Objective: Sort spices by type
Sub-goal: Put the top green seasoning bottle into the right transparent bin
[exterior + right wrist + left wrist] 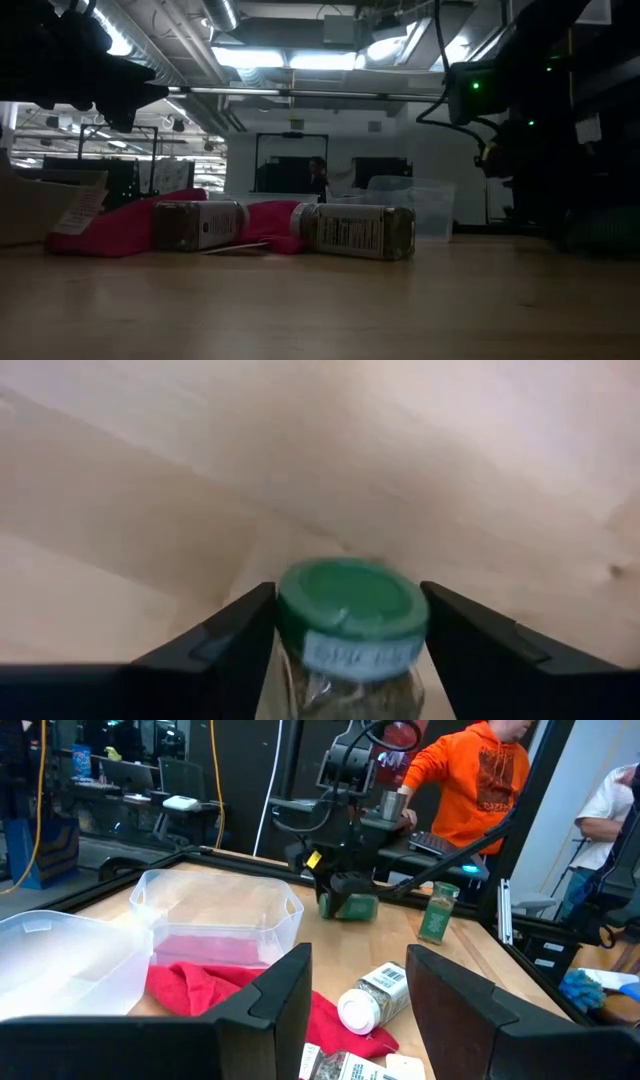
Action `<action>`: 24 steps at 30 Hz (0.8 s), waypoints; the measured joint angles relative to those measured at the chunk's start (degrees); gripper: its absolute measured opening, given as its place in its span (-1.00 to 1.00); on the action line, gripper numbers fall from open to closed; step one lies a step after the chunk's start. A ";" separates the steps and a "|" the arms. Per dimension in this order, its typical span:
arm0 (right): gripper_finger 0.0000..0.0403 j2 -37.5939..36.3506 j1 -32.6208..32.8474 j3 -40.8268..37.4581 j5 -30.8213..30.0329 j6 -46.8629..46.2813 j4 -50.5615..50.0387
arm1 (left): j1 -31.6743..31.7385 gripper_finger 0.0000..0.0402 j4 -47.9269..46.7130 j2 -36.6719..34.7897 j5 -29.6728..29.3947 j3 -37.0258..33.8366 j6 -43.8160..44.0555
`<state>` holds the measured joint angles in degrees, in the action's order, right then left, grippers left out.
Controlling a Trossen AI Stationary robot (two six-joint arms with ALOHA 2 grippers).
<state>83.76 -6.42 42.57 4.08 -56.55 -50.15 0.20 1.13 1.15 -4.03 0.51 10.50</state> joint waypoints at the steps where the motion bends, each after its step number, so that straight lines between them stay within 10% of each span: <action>1: 0.25 0.35 0.00 0.14 0.01 0.00 0.43 | -0.02 -0.26 0.00 0.00 0.01 0.00 0.00; 24: 0.05 3.27 0.00 5.49 2.00 5.95 -2.27 | 0.01 -0.25 0.00 0.00 0.02 0.00 0.00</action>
<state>87.02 -6.42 48.06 6.09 -50.60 -52.42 0.21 1.13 1.15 -4.01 0.51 10.50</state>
